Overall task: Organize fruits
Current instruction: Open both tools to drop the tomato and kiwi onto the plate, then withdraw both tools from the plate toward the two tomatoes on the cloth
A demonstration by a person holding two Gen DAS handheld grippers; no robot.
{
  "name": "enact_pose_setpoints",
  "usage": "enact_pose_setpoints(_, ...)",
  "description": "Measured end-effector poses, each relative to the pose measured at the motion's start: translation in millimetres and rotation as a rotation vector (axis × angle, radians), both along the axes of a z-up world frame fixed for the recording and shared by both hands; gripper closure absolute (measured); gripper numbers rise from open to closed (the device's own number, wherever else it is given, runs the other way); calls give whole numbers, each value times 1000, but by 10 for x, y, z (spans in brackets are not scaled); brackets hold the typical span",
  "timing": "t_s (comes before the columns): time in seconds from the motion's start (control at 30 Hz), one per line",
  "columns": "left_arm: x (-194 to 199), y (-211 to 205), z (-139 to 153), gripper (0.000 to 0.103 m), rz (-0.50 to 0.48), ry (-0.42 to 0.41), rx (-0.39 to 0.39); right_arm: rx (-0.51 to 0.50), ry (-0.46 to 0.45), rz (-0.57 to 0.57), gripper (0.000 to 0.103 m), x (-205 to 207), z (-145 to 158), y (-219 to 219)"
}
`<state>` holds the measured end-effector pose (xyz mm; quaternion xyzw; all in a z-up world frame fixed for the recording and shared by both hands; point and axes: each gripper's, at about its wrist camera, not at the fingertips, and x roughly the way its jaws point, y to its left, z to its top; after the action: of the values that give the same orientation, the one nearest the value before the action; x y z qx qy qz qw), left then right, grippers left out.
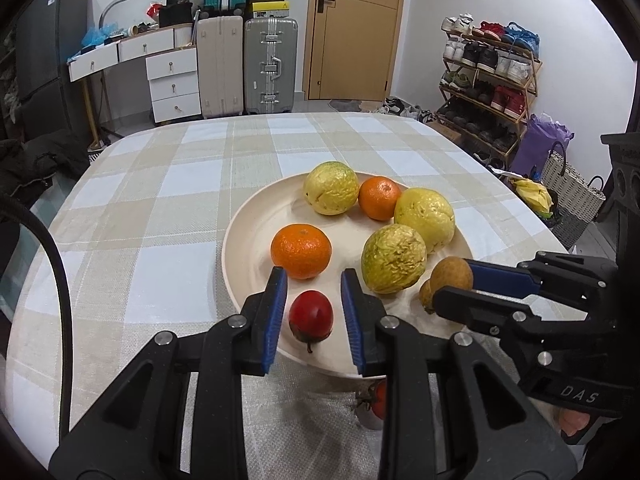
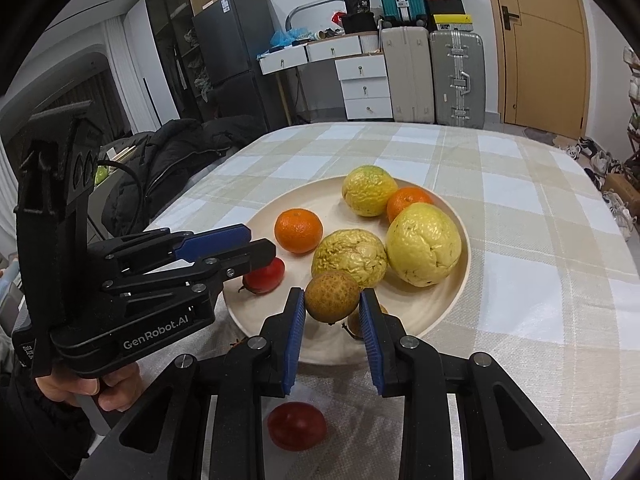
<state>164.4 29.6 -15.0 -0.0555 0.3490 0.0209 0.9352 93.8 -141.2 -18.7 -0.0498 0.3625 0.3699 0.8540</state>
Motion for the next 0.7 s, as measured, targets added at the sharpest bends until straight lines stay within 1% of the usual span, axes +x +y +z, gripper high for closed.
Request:
enact_pose_setpoints(0.03, -23, 11, 17, 67, 3, -5, -5, -1, -7, -7, 66, -7, 20, -16)
enact_pose_setpoints(0.1, -100, 37, 61, 56, 8, -23, -18, 6, -24, -15, 61, -31, 62, -59)
enact_pose_setpoints(0.13, -144, 53, 84, 52, 8, -31, -26, 6, -32, -12, 59, -47, 82, -70)
enact_pose_setpoints(0.2, -237, 80, 130, 35, 11, -39, -32, 0, -51, -25, 53, -74, 120, -97)
enact_pose_setpoints(0.23, -287, 91, 152, 30, 16, -48, -31, -1, -55, -30, 52, -87, 137, -115)
enact_pose_setpoints(0.27, -344, 106, 174, 21, 23, -57, -28, -1, -54, -30, 47, -98, 146, -129)
enact_pose_setpoints(0.3, -401, 111, 194, 17, 28, -63, -27, 0, -53, -30, 37, -111, 158, -143)
enact_pose_setpoints(0.33, -448, 118, 211, 16, 25, -68, -27, 5, -55, -33, 31, -130, 172, -163)
enact_pose_setpoints(0.37, -502, 121, 231, 16, 25, -70, -25, 10, -60, -39, 20, -156, 182, -191)
enact_pose_setpoints(0.4, -541, 123, 246, 12, 29, -72, -22, 12, -64, -45, 13, -179, 192, -212)
enact_pose_setpoints(0.43, -590, 121, 263, 8, 32, -74, -18, 14, -67, -48, 11, -200, 200, -231)
enact_pose_setpoints(0.47, -639, 116, 279, 0, 35, -75, -15, 11, -67, -53, 8, -219, 205, -250)
enact_pose_setpoints(0.5, -696, 107, 299, 1, 38, -83, -13, 4, -62, -57, 3, -232, 206, -261)
enact_pose_setpoints(0.57, -772, 78, 333, 1, 34, -87, -4, -11, -58, -65, 0, -276, 211, -289)
enact_pose_setpoints(0.7, -929, -29, 377, 1, 27, -95, 28, -33, -65, -63, 0, -384, 192, -334)
